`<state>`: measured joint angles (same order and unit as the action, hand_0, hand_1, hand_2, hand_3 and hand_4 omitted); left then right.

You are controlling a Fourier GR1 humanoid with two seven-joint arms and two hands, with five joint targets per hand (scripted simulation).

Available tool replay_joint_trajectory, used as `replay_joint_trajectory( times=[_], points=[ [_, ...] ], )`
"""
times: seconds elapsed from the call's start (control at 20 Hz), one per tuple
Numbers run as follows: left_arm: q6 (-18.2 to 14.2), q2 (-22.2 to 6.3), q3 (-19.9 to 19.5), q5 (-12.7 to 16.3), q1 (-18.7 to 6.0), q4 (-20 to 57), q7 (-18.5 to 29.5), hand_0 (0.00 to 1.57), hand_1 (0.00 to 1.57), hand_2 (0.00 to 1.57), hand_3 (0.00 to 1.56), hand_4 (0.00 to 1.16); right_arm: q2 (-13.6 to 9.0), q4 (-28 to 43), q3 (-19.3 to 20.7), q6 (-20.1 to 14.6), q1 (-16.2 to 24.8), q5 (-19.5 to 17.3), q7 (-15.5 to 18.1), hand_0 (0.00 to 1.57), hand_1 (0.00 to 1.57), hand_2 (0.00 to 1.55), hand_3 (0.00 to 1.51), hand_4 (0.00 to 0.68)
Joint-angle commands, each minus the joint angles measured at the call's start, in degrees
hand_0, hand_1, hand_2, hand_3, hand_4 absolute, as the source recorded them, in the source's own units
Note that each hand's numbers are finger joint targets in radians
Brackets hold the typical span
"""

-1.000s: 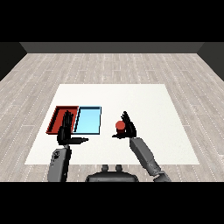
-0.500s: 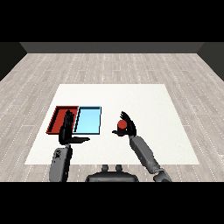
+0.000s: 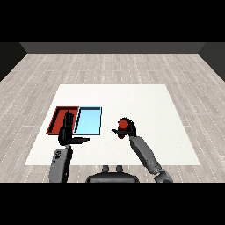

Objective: Pick the red can and put it in the red box

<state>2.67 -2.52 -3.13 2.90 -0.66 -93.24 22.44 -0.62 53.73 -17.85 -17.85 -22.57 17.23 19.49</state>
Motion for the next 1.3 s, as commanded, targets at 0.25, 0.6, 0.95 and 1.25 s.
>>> replay_joint_trajectory(
  times=[0.25, 0.6, 0.95, 1.25],
  points=[
    [-0.2, 0.6, 0.3, -1.2, 1.0, 4.0, 5.3, 0.0, 0.0, 0.0, 0.0, 0.0, 0.6, -1.4, 0.0, -2.6, -1.3, -1.0, -1.1, 1.57, 1.57, 1.49, 1.43, 0.582],
    [-1.9, 1.3, 2.5, -2.4, 1.5, -2.3, -0.3, 0.0, 0.0, 0.0, 0.0, 0.0, 0.6, 6.7, 1.5, -3.6, -0.8, -4.4, -4.2, 1.57, 1.57, 1.48, 1.41, 0.589],
    [-0.4, -0.4, 1.0, -1.5, -3.0, 1.7, -0.6, 0.0, 0.0, 0.0, 0.0, 0.0, -2.4, 23.7, 0.2, -5.0, 5.3, -9.3, -10.4, 1.57, 1.57, 1.47, 1.4, 0.601],
    [-1.1, 2.4, 6.3, -3.4, -0.2, -2.5, -2.2, 0.0, 0.0, 0.0, 0.0, 0.0, -5.4, 33.8, 1.3, -4.8, 8.3, -12.0, -11.6, 1.57, 1.57, 1.47, 1.4, 0.612]
  ],
)
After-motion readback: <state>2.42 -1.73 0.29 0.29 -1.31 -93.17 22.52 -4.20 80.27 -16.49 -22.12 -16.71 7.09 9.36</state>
